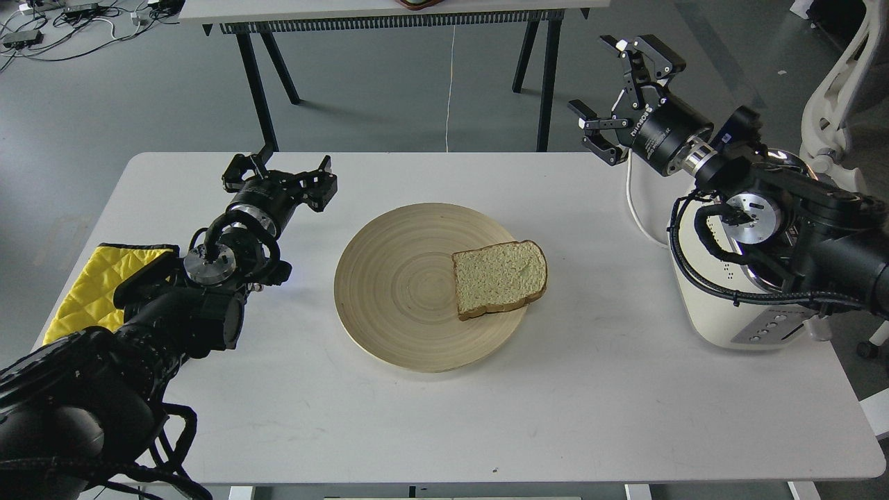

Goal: Put bread in toaster with right arm
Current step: 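Raise the right gripper up and away from the toaster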

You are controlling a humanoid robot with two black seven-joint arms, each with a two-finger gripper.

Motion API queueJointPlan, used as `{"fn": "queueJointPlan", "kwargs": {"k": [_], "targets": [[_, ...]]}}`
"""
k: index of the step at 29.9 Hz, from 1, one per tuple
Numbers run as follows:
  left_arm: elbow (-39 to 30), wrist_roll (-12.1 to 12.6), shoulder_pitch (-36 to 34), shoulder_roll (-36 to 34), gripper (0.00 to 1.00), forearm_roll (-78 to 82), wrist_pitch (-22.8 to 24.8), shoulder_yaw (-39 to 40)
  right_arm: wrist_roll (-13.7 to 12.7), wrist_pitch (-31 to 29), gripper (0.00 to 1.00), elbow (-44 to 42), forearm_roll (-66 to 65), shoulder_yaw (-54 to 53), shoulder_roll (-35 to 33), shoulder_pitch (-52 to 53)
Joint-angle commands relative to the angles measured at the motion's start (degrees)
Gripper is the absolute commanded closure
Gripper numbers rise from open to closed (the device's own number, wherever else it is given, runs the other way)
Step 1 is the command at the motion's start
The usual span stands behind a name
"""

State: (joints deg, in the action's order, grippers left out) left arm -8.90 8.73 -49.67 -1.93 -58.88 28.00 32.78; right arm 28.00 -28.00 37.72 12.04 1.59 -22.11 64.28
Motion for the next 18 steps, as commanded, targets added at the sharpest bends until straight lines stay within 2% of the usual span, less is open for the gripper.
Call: {"fn": "queueJointPlan", "kwargs": {"k": [1,7,12,15,18], "targets": [[0.0,0.0,0.0,0.0,0.0,0.0,0.0,0.0,0.0,0.0,0.06,2.5,0.0,0.0,-3.5,0.0],[0.0,0.0,0.0,0.0,0.0,0.0,0.0,0.0,0.0,0.0,0.05,6.7,-2.9,0.2,-8.6,2.2],[0.0,0.0,0.0,0.0,0.0,0.0,0.0,0.0,0.0,0.0,0.05,9.2,-5.5,1.8,-15.6,7.8],[0.0,0.1,0.0,0.0,0.0,0.0,0.0,0.0,0.0,0.0,0.04,9.0,-9.1,8.1,-16.0,13.6],[0.0,0.0,0.0,0.0,0.0,0.0,0.0,0.0,0.0,0.0,0.04,9.1,-13.1,19.2,-14.9,20.9]]}}
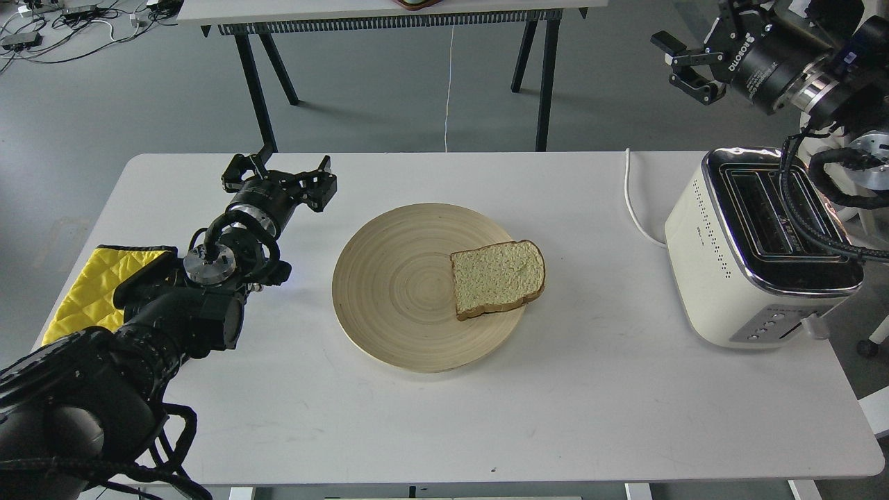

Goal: Put bread in toaster with right arm
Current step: 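Raise the right gripper up and away from the toaster, then lower the open right gripper toward the bread slice on the plate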

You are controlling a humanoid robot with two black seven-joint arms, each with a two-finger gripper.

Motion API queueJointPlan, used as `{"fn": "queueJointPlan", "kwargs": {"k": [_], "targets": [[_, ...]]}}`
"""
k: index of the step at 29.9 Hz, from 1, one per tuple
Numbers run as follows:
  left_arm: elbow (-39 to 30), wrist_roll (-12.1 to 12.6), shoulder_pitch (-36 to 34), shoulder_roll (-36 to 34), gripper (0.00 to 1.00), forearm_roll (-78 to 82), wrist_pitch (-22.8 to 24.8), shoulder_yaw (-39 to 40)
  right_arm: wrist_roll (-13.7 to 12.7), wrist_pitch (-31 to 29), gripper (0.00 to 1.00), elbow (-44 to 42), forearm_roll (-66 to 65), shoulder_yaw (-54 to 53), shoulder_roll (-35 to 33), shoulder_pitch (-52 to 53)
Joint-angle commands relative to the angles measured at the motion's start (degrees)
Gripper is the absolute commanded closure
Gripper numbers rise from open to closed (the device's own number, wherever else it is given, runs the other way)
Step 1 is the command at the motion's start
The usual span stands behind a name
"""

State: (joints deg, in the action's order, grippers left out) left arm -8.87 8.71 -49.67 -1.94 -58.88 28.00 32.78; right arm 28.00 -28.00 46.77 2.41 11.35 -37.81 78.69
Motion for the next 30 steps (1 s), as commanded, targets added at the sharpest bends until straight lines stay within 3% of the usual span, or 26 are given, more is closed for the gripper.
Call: {"fn": "queueJointPlan", "kwargs": {"k": [1,7,12,18,24,28,30], "targets": [[0.0,0.1,0.0,0.0,0.0,0.0,0.0,0.0,0.0,0.0,0.04,0.2,-4.2,13.2,1.9,9.1],[0.0,0.1,-0.1,0.1,0.0,0.0,0.0,0.0,0.0,0.0,0.04,0.3,-4.4,29.7,7.9,19.3],[0.0,0.1,-0.1,0.1,0.0,0.0,0.0,0.0,0.0,0.0,0.04,1.0,-4.5,37.6,12.3,20.0],[0.0,0.0,-0.1,0.1,0.0,0.0,0.0,0.0,-0.4,0.0,0.04,12.1,-4.5,45.6,15.0,21.4],[0.0,0.0,-0.1,0.1,0.0,0.0,0.0,0.0,-4.5,0.9,0.04,21.7,-4.5,45.3,15.1,22.3],[0.0,0.0,-0.1,0.1,0.0,0.0,0.0,0.0,-5.4,2.2,0.04,22.0,-4.8,45.4,14.8,22.3],[0.0,0.0,-0.1,0.1,0.0,0.0,0.0,0.0,-7.9,2.9,0.04,21.6,-7.7,45.5,14.8,21.6]]}}
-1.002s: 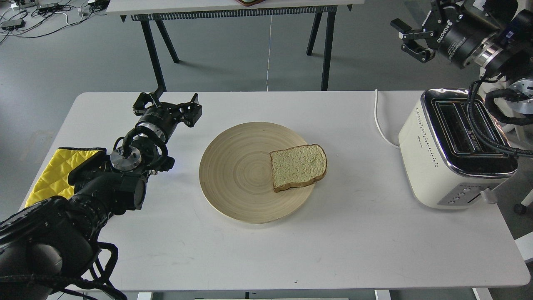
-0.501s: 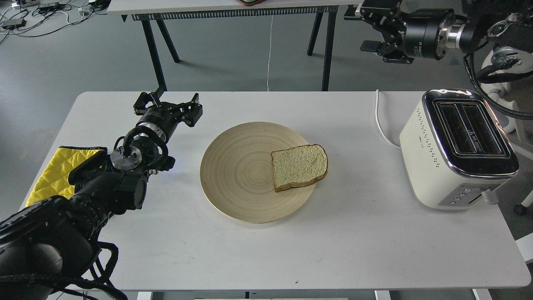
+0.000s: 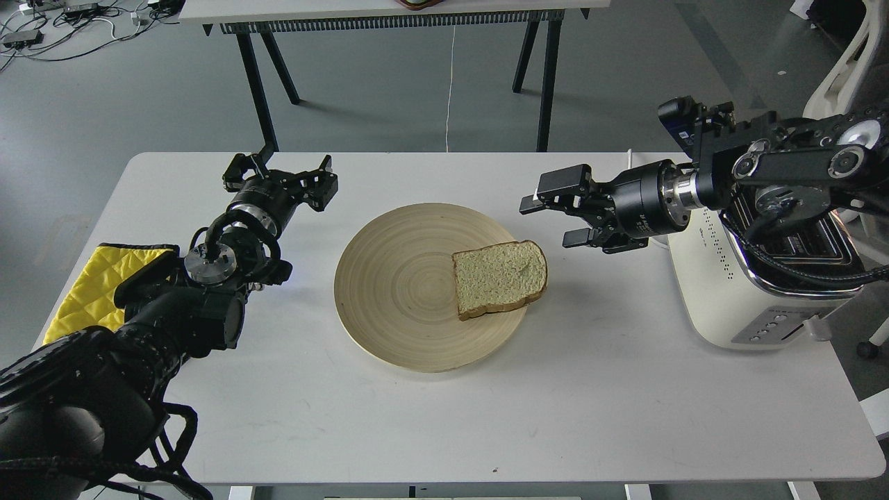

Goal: Put bread in toaster with right arm
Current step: 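Lower the open right gripper toward the bread slice on the plate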

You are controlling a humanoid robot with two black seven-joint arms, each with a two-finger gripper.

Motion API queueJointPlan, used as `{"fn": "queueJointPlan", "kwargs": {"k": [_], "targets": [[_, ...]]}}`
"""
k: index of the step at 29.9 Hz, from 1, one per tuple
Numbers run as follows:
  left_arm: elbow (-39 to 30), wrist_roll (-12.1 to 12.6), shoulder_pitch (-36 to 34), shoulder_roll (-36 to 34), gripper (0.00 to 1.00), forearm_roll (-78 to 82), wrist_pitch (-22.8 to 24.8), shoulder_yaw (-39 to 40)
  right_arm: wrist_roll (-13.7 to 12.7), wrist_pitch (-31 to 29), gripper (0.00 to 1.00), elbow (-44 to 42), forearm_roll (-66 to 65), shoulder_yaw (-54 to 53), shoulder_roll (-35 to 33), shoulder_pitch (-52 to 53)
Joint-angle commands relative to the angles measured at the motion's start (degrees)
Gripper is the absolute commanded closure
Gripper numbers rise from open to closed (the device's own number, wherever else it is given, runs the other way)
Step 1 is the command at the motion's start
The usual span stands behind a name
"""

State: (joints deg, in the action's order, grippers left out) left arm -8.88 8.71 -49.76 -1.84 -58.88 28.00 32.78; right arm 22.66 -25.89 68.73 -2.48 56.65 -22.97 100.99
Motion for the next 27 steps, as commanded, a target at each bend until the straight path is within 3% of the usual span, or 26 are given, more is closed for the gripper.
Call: {"fn": "queueJointPlan", "kwargs": {"k": [1,6,27], "targets": [[0.0,0.0,0.0,0.0,0.0,0.0,0.0,0.0,-3.2,1.2,0.04,-0.7,-4.8,0.2,-0.1,-1.0],[0.0,0.0,0.0,0.1,0.0,0.0,0.0,0.0,-3.7,4.4,0.04,-4.7,-10.4,-0.3,-0.1,-4.1],[0.0,0.0,0.0,0.2,0.0,0.0,0.0,0.0,-4.3,6.4,0.04,-14.8,-11.1,-6.6,3.8,-15.3]]}}
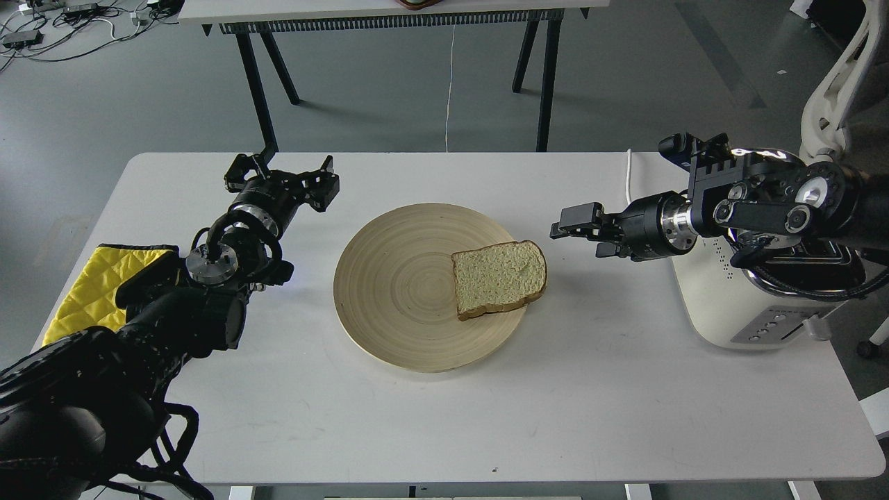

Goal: Put bread in toaster with right arm
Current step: 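Lower the open right gripper toward the bread slice on the plate, then close the right gripper on the bread slice's edge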

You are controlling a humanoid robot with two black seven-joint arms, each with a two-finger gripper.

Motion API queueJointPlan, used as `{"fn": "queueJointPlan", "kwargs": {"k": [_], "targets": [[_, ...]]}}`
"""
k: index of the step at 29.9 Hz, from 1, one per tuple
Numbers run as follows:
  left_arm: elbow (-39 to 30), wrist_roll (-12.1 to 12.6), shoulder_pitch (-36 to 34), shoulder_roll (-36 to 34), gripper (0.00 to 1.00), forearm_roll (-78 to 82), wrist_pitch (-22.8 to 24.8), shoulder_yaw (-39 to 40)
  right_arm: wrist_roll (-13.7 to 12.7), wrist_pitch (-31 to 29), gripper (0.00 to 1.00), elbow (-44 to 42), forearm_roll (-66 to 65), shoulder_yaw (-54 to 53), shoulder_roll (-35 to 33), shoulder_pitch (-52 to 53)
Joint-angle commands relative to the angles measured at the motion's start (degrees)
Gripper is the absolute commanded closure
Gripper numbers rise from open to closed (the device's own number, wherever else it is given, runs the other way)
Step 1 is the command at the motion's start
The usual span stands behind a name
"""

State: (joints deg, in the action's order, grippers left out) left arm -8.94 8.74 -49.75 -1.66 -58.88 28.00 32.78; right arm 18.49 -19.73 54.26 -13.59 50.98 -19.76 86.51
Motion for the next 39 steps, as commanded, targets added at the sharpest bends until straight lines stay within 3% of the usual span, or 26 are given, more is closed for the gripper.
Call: {"fn": "queueJointPlan", "kwargs": {"k": [1,15,17,21,26,32,39], "targets": [[0.1,0.0,0.0,0.0,0.0,0.0,0.0,0.0,-0.1,0.2,0.04,-0.3,0.1,-1.0,0.9,-1.1],[0.1,0.0,0.0,0.0,0.0,0.0,0.0,0.0,-2.2,2.7,0.06,-0.5,0.0,-3.1,2.5,-3.5],[0.1,0.0,0.0,0.0,0.0,0.0,0.0,0.0,-2.2,2.7,0.11,-0.4,0.0,-3.1,2.5,-3.5],[0.1,0.0,0.0,0.0,0.0,0.0,0.0,0.0,-2.2,2.5,0.33,0.1,0.0,-3.1,2.5,-3.5],[0.0,0.0,0.0,0.0,0.0,0.0,0.0,0.0,-2.2,2.0,0.41,0.9,-0.1,-3.1,2.8,-3.5],[0.1,0.0,0.0,0.0,0.0,0.0,0.0,0.0,-2.1,1.9,0.64,1.2,0.0,-3.2,2.9,-3.4],[0.1,0.0,0.0,0.0,0.0,0.0,0.0,0.0,-2.1,1.9,0.71,1.2,0.0,-3.8,2.8,-3.5]]}}
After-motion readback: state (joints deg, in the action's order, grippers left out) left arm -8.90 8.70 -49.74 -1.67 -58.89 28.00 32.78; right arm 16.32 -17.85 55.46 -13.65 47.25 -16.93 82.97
